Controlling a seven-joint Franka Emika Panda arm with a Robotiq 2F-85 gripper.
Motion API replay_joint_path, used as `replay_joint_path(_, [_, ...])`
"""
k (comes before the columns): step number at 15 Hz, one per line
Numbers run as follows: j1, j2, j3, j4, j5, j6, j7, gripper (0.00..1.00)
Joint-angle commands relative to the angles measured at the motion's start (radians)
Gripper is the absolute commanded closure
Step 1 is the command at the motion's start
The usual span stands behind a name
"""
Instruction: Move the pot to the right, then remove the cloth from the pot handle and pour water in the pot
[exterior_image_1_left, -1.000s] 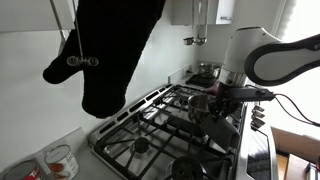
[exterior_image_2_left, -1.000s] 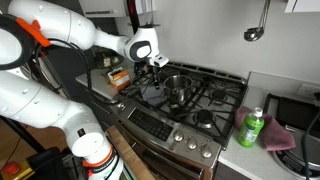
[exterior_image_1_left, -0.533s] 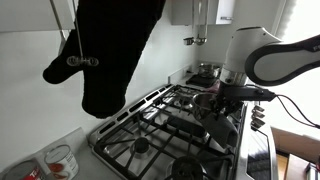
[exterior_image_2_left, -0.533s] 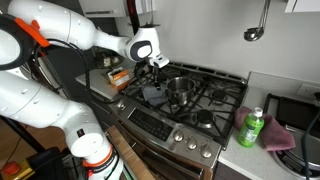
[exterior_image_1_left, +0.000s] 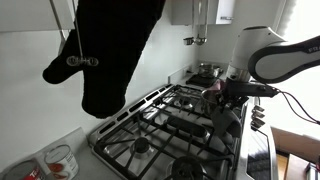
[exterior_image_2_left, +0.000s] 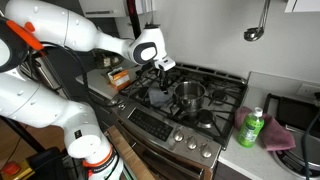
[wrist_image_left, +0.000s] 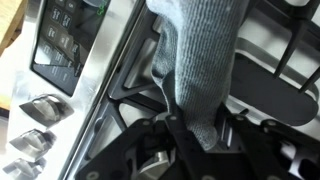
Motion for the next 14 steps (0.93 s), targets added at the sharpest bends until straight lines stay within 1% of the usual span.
replay_joint_path(1, [-0.042, -0.044, -0.023, -0.045, -0.051, 0.024, 0.039, 0.90])
replay_joint_path(4, [-0.066, -0.045, -0.034, -0.049, -0.075, 0.043, 0.045, 0.90])
replay_joint_path(5, [-0.063, -0.048, -0.033, -0.052, -0.071, 0.051, 0.043, 0.90])
replay_joint_path(8, [-0.056, -0.056, -0.041, -0.078, -0.063, 0.133, 0.015, 0.90])
replay_joint_path(10, [-0.076, -0.049, -0.022, -0.085, -0.086, 0.144, 0.050, 0.90])
replay_joint_path(14, [-0.074, -0.020, -0.011, -0.102, -0.088, 0.168, 0.077, 0.90])
